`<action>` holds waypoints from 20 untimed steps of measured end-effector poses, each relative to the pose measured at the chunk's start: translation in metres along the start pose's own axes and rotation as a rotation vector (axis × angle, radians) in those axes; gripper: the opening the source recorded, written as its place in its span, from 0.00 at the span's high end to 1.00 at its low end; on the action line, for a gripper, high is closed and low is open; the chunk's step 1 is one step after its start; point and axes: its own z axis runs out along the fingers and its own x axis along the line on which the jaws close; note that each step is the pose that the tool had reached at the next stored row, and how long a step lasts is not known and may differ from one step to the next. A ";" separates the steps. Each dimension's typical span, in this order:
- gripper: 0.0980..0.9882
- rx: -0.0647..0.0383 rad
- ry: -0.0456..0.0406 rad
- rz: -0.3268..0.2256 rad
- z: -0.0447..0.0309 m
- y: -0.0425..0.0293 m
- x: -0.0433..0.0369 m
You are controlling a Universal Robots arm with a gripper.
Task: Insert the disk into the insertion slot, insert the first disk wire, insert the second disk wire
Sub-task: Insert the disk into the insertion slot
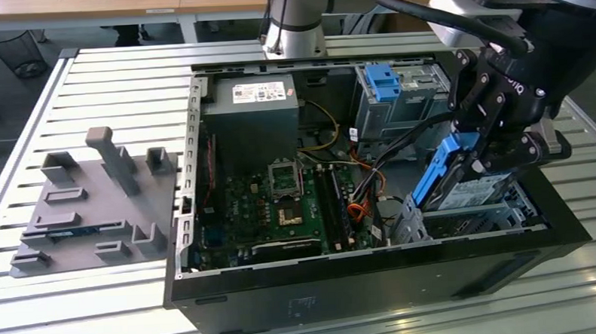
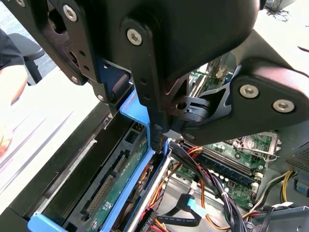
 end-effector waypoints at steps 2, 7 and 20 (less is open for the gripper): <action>0.70 0.000 0.0000 0.000 0.0017 0.0000 0.0000; 0.70 0.000 -0.0001 0.000 0.0059 -0.0001 0.0000; 0.70 0.000 -0.0001 0.000 0.0165 -0.0003 0.0000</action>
